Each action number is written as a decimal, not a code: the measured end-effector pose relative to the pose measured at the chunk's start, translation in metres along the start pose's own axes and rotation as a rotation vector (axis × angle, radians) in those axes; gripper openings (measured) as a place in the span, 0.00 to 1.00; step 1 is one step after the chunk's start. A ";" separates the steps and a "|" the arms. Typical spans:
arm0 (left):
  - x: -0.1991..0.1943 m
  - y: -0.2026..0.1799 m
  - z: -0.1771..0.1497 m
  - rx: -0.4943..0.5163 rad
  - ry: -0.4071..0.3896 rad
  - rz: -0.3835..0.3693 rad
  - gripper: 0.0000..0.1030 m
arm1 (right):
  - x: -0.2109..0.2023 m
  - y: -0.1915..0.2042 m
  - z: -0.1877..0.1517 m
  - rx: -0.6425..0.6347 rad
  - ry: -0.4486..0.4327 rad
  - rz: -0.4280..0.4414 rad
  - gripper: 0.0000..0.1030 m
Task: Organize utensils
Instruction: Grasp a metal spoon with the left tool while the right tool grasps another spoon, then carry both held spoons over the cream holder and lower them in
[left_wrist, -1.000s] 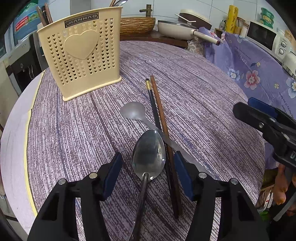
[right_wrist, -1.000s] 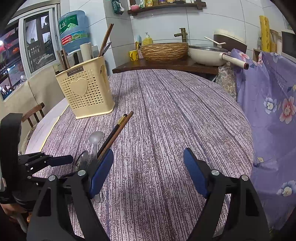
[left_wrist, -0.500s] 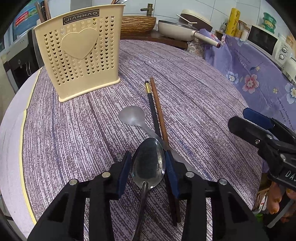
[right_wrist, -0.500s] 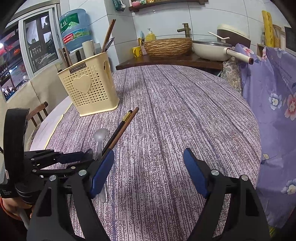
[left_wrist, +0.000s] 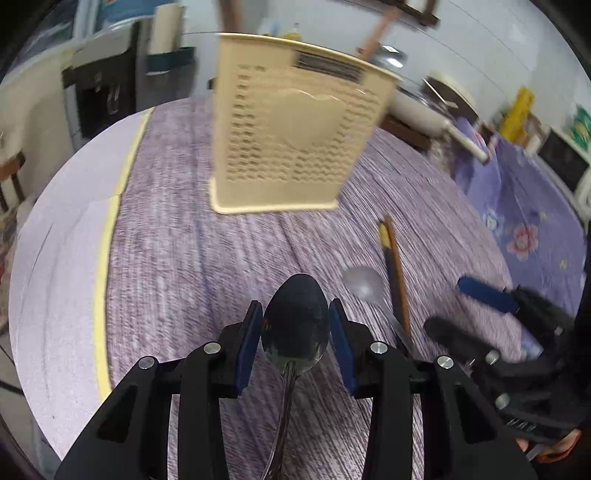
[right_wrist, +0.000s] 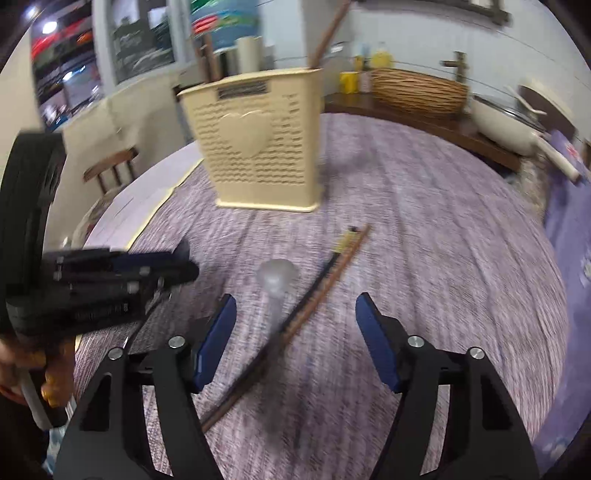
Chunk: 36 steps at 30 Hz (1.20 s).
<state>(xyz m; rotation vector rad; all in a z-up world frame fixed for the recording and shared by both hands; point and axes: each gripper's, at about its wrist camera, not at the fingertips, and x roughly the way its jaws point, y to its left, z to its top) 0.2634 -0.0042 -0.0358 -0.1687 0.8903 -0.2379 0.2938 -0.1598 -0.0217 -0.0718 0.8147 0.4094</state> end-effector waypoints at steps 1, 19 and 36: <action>-0.003 0.008 0.004 -0.029 -0.007 -0.001 0.37 | 0.008 0.004 0.005 -0.021 0.023 0.012 0.61; -0.015 0.027 0.020 -0.084 -0.050 0.002 0.37 | 0.078 0.011 0.038 -0.121 0.220 -0.002 0.54; -0.019 0.020 0.025 -0.063 -0.066 0.000 0.37 | 0.065 0.010 0.037 -0.058 0.165 0.070 0.36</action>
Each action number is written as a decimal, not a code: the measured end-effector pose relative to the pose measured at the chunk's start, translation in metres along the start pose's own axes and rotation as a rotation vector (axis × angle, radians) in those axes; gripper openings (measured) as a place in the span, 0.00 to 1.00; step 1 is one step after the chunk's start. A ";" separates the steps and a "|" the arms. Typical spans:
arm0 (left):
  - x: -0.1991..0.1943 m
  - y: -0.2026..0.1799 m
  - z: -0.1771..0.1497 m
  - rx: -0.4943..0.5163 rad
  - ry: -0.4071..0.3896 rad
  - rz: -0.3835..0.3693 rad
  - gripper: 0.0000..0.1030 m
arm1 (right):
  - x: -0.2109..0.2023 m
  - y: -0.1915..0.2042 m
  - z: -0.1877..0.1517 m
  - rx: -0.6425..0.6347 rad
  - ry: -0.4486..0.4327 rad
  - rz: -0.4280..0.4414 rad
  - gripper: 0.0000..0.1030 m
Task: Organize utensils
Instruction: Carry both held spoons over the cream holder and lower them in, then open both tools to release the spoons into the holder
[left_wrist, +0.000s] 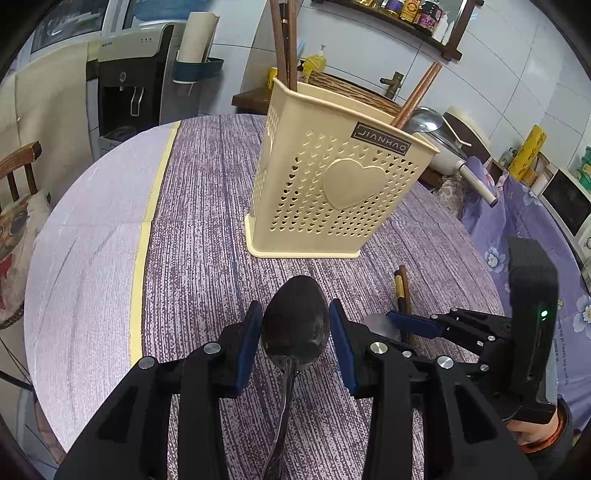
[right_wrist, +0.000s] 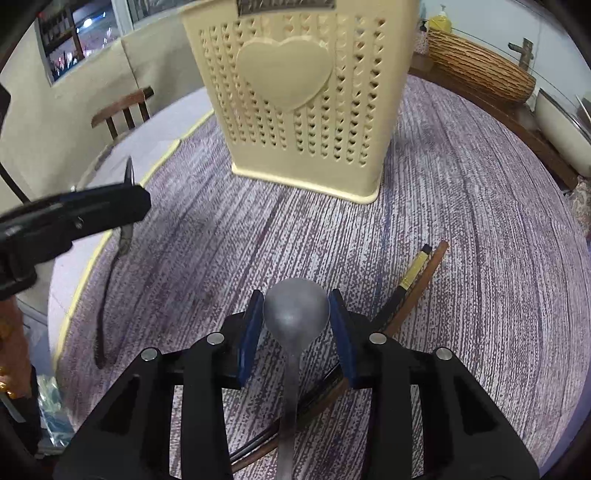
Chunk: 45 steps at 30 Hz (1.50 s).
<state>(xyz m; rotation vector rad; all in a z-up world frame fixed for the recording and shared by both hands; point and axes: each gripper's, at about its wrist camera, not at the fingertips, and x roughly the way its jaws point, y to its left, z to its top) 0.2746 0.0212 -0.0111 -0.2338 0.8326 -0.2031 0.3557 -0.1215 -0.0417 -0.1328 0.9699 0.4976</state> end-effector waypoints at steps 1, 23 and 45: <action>-0.002 -0.001 0.001 0.001 -0.004 -0.002 0.37 | -0.007 -0.001 0.000 0.011 -0.023 0.007 0.36; -0.047 -0.035 0.016 0.078 -0.113 -0.022 0.36 | -0.136 -0.001 -0.002 0.045 -0.305 0.056 0.36; -0.107 -0.048 0.152 -0.026 -0.423 -0.067 0.36 | -0.212 -0.010 0.128 0.142 -0.715 -0.104 0.36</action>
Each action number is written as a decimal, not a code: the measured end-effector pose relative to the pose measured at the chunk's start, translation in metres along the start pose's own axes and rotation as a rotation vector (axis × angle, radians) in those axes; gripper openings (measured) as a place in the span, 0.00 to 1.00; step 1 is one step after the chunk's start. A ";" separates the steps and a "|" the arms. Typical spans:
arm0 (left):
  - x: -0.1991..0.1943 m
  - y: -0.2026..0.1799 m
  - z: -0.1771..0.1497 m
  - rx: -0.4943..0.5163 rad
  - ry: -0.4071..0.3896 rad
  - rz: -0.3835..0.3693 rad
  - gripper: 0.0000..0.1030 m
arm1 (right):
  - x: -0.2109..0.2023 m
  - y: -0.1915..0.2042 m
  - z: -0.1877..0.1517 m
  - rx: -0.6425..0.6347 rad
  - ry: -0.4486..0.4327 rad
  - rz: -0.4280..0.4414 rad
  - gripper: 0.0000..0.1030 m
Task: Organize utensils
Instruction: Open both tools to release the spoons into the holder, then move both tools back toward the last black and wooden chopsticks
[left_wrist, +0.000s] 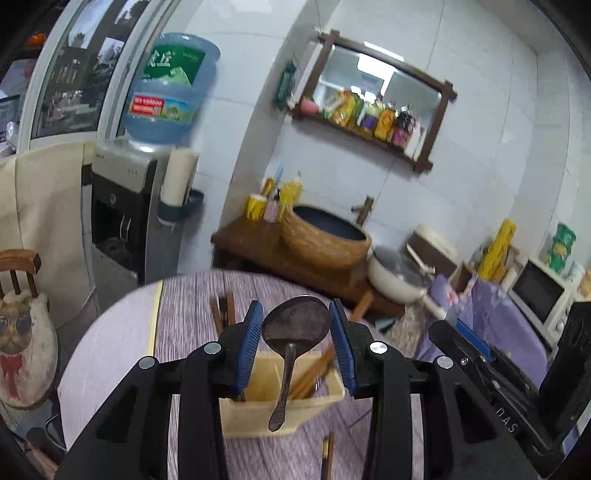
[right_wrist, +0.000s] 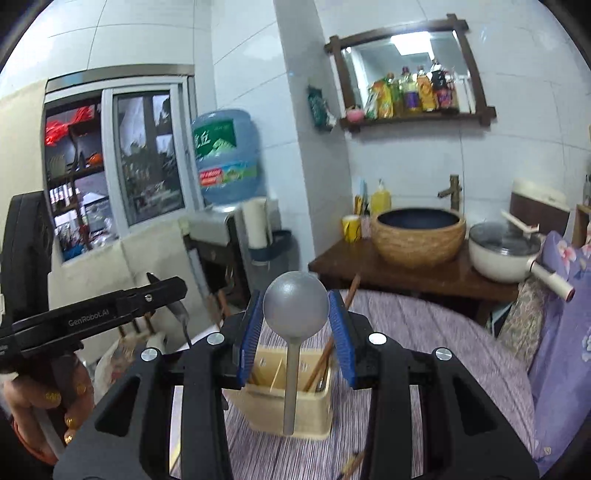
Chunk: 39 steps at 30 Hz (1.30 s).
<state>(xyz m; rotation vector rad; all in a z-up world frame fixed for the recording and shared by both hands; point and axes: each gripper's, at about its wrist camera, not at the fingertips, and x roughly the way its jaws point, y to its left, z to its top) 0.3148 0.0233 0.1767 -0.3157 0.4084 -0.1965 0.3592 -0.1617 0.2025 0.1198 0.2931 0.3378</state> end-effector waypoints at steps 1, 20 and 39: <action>0.001 -0.001 0.005 -0.001 -0.018 -0.002 0.36 | 0.005 0.000 0.007 0.000 -0.018 -0.016 0.36; 0.057 0.030 -0.061 0.034 0.042 0.059 0.36 | 0.083 -0.002 -0.077 -0.052 0.093 -0.104 0.36; 0.018 0.032 -0.093 0.101 0.015 0.068 0.56 | 0.025 -0.001 -0.110 -0.150 0.005 -0.129 0.56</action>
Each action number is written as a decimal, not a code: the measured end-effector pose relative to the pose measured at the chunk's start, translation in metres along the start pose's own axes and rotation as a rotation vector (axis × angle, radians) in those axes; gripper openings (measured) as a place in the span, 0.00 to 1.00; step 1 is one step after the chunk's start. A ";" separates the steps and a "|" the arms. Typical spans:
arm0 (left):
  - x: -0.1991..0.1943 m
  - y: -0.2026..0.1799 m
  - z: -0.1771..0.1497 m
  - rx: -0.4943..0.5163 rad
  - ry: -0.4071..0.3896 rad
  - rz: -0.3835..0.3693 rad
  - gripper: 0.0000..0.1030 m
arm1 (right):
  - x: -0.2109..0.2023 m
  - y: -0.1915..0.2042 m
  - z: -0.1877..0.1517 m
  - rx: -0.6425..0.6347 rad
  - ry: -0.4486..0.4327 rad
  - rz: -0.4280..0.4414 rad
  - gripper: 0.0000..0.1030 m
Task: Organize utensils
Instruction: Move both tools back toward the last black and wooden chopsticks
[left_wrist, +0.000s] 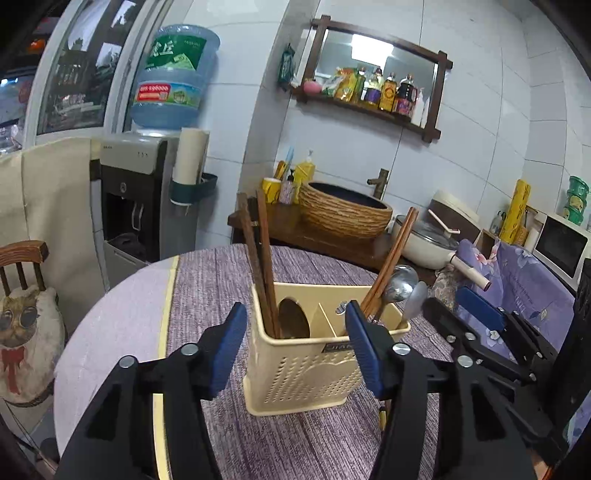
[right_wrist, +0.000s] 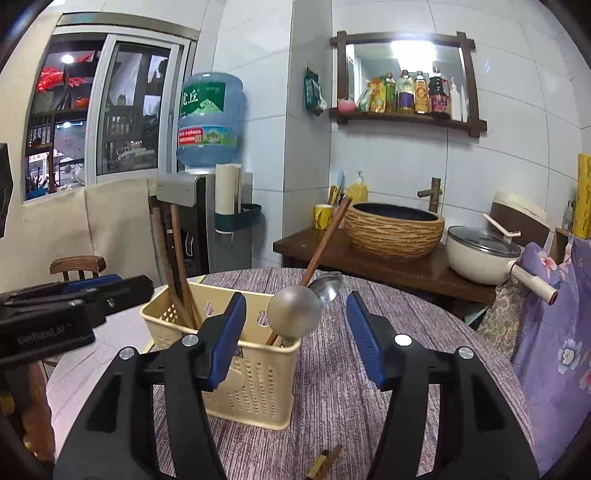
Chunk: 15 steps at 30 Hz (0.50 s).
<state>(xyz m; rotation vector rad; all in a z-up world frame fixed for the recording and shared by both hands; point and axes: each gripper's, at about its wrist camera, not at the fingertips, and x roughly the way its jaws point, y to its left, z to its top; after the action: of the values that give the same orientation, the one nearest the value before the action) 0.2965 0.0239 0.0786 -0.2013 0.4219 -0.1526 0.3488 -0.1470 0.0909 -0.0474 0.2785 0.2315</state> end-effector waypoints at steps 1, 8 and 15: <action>-0.005 0.000 -0.003 -0.002 0.001 0.002 0.59 | -0.008 -0.003 -0.003 0.011 0.008 -0.002 0.57; -0.022 -0.003 -0.043 0.007 0.121 0.015 0.62 | -0.048 -0.020 -0.041 0.081 0.164 -0.020 0.67; -0.011 -0.019 -0.097 0.094 0.311 -0.004 0.52 | -0.075 -0.033 -0.094 0.111 0.279 -0.086 0.72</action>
<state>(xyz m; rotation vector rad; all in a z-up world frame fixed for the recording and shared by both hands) 0.2440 -0.0086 0.0004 -0.0849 0.7220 -0.2080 0.2610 -0.2034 0.0221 0.0187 0.5651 0.1228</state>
